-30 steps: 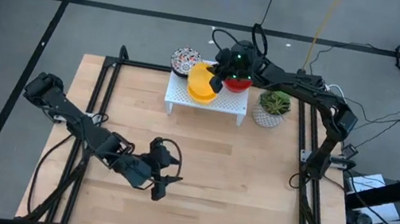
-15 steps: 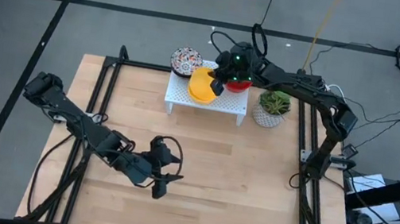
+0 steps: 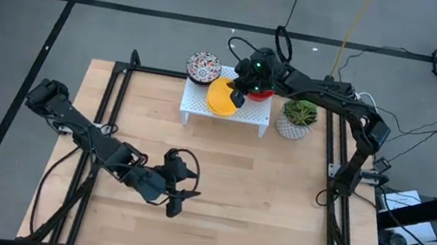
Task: Pick & Place Mini bowls
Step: Stack the yellow bowl on the yellow bowl on the shelf, then return to Home Position
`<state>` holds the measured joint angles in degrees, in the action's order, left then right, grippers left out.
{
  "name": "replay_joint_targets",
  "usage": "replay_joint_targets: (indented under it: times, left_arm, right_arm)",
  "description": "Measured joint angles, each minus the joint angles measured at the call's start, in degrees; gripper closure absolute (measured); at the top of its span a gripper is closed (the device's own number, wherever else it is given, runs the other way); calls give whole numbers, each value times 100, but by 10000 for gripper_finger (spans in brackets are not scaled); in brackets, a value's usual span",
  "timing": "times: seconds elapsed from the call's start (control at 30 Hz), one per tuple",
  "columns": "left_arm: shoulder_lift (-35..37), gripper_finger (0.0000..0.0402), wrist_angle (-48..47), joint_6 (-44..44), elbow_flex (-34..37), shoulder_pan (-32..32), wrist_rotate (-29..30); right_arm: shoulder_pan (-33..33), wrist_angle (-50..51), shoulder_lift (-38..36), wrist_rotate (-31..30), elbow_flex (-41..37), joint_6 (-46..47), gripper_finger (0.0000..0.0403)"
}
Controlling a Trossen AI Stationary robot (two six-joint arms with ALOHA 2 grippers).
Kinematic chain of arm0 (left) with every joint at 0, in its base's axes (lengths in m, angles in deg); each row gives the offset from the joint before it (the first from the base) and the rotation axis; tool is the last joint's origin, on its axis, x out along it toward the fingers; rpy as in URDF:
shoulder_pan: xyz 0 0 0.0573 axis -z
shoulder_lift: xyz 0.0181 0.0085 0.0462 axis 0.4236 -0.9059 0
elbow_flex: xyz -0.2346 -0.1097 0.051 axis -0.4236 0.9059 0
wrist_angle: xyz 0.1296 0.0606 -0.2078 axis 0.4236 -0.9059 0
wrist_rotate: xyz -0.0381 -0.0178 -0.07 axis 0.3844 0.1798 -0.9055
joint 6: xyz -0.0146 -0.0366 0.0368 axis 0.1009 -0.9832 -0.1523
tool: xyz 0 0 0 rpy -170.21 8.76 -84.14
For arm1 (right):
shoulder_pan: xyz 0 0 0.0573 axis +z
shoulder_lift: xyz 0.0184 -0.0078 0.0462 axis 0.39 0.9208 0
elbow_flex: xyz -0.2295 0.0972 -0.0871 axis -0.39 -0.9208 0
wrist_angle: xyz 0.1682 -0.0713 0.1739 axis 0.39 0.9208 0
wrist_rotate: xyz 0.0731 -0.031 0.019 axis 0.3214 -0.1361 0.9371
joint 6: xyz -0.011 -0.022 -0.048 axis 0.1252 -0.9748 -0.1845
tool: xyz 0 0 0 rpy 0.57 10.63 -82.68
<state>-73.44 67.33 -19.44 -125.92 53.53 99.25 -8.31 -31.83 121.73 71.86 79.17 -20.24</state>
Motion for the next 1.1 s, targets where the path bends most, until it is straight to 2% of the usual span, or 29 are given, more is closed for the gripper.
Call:
replay_joint_targets:
  times: [0.2, 0.4, 0.63, 0.9, 1.1]
  left_arm:
    - [0, 160, 2, -20, 0, 0, 0]
    - [0, 160, 2, -28, 0, 0, 2]
    - [68, 160, -96, 52, 0, -80, 30]
    - [437, 160, -392, 392, -11, -354, 402]
    - [1103, 160, -1260, 449, -2, -386, 498]
  right_arm:
    - [3, -14, 0, -4, 0, -19, 366]
    - [3, -99, -96, -9, -8, -34, 292]
    - [46, -163, -717, -11, -9, -205, 220]
    - [310, -49, -1770, -3, -9, -294, 218]
    - [809, 318, -2550, -6, -4, -504, 226]
